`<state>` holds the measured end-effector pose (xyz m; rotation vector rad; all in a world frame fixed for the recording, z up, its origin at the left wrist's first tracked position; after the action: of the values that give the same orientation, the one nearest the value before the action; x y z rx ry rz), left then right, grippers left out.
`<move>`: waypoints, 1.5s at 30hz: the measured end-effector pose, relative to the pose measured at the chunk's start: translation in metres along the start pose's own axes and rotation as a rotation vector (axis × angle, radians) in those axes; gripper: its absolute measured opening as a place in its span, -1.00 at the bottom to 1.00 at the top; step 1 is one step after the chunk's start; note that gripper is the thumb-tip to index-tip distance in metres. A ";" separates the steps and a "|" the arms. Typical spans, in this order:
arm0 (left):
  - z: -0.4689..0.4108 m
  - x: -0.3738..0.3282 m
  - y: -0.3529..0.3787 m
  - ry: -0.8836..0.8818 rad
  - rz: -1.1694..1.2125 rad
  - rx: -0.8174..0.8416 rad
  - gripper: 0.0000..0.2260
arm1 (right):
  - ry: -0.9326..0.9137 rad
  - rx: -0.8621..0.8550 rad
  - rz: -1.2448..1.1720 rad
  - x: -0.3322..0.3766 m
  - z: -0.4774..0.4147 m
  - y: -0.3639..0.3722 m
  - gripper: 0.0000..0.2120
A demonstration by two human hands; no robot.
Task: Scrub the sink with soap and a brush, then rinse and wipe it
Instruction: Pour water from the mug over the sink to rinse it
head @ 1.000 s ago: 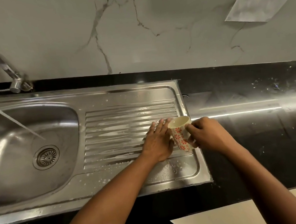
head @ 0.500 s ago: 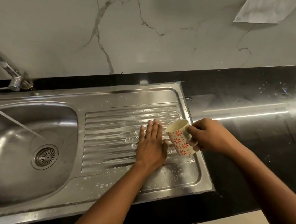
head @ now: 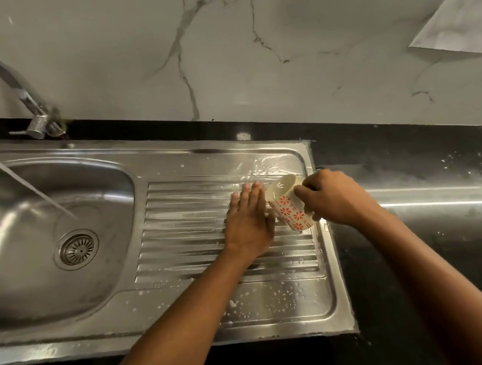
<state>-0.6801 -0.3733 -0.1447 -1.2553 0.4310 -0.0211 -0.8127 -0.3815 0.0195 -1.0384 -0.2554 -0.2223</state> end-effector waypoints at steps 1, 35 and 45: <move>0.004 0.011 -0.001 -0.058 0.009 -0.011 -0.34 | -0.008 0.017 -0.027 -0.001 0.000 0.000 -0.66; -0.007 0.098 -0.031 -0.358 0.051 -0.075 -0.34 | -0.084 0.077 -0.169 0.011 -0.070 -0.020 -0.75; -0.078 0.016 -0.029 0.133 -0.003 0.039 -0.41 | -0.022 -0.117 0.237 0.006 -0.077 -0.029 -0.67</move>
<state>-0.6841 -0.4578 -0.1413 -1.2206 0.5415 -0.1160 -0.8082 -0.4633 0.0076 -1.1775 -0.1382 -0.0120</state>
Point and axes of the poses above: each hand's wrist, its own z-axis away from the middle knuckle, its own y-axis out of the palm, x = y × z, the point moved 7 cm from there along -z, towards the middle knuckle, and after that the axes turned 7 degrees about x, right-handed, at the moved point
